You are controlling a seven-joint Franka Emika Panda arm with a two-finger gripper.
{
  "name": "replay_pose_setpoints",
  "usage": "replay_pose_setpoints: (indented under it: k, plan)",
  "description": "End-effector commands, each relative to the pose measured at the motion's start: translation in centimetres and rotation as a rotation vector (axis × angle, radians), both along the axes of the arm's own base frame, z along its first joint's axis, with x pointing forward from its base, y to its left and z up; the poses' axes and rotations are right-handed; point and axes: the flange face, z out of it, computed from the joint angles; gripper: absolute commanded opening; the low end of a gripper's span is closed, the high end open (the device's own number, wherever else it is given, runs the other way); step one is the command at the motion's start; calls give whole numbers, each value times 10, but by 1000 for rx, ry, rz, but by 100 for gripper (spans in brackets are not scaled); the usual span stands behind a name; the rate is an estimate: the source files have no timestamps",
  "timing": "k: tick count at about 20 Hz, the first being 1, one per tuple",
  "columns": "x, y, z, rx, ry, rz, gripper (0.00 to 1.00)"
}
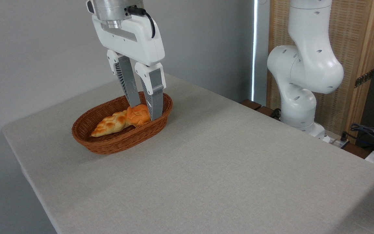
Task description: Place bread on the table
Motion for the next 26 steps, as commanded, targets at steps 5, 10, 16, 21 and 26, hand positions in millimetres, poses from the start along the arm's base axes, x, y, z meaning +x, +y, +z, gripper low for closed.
replay_pose_setpoints:
  k: [5,10,16,21,26]
  plan:
    - [-6,-16,-3,-74,35,-17,100]
    - [-17,-71,-25,-77,86,-56,100]
    - [-42,-145,-63,-83,127,-172,100]
    - [-66,-214,-103,-132,133,-130,100]
    - [-69,-236,-147,-149,85,-102,100]
